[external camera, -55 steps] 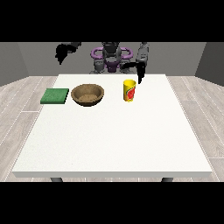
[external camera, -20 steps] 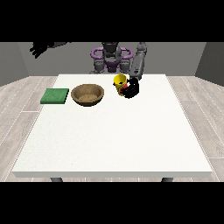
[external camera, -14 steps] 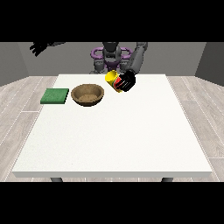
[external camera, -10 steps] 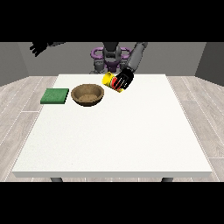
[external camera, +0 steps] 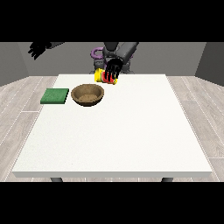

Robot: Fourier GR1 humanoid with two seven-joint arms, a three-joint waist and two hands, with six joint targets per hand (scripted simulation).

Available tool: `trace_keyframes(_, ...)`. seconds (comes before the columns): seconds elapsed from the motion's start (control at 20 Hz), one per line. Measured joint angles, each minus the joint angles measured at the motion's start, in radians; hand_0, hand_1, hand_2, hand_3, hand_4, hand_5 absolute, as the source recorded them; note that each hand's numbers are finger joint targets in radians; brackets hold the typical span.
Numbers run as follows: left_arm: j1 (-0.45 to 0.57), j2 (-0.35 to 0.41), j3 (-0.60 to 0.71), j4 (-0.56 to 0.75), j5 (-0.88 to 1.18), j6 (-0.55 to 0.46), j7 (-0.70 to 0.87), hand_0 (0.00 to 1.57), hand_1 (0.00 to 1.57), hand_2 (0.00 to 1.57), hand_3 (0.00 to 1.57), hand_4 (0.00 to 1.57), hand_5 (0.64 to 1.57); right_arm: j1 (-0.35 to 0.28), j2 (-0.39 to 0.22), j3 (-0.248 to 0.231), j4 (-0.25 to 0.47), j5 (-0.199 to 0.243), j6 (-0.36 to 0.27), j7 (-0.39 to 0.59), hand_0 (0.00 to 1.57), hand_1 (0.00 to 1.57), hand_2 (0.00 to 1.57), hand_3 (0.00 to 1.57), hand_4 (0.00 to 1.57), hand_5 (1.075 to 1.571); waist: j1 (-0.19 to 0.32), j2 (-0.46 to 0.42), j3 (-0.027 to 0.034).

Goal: Pick the cup and pour the ball into the bowl, then pick the bowl and place it on the pad

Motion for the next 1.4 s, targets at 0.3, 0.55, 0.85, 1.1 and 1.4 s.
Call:
trace_keyframes(0.3,-0.092,-0.016,-0.141,0.022,-0.159,-0.129,0.200,1.45,1.45,1.57,1.57,1.09,1.569,-0.037,-0.003,0.008,0.053,0.017,-0.007,-0.004,0.00,0.00,0.00,0.29,0.70,1.555,-0.002,-0.028,-0.0010)
trace_keyframes(0.55,-0.145,-0.019,-0.247,0.001,-0.256,-0.282,0.301,0.41,0.41,1.34,1.55,1.02,1.571,-0.074,0.018,0.028,0.081,0.031,-0.016,-0.014,0.00,0.00,0.00,0.33,0.69,1.553,-0.020,-0.028,-0.0015)
trace_keyframes(0.85,-0.108,-0.020,-0.352,-0.139,-0.299,-0.469,0.339,0.00,0.00,1.14,1.57,1.12,1.571,-0.083,0.021,0.035,0.131,0.051,-0.015,-0.043,0.00,0.00,0.00,0.17,0.71,1.550,-0.019,-0.035,-0.0023)
trace_keyframes(1.1,-0.087,-0.013,-0.338,-0.231,-0.303,-0.527,0.319,0.32,0.32,1.50,1.54,1.11,1.570,-0.092,0.028,0.033,0.134,0.056,-0.065,-0.012,0.00,0.00,0.00,0.11,0.74,1.551,0.030,-0.068,-0.0030)
trace_keyframes(1.4,-0.036,0.063,-0.141,-0.372,-0.130,-0.352,0.227,0.80,0.80,1.19,0.88,1.30,1.555,-0.086,0.017,-0.007,0.147,0.059,-0.117,-0.037,0.00,0.00,0.00,0.11,0.76,1.556,0.143,-0.053,-0.0058)
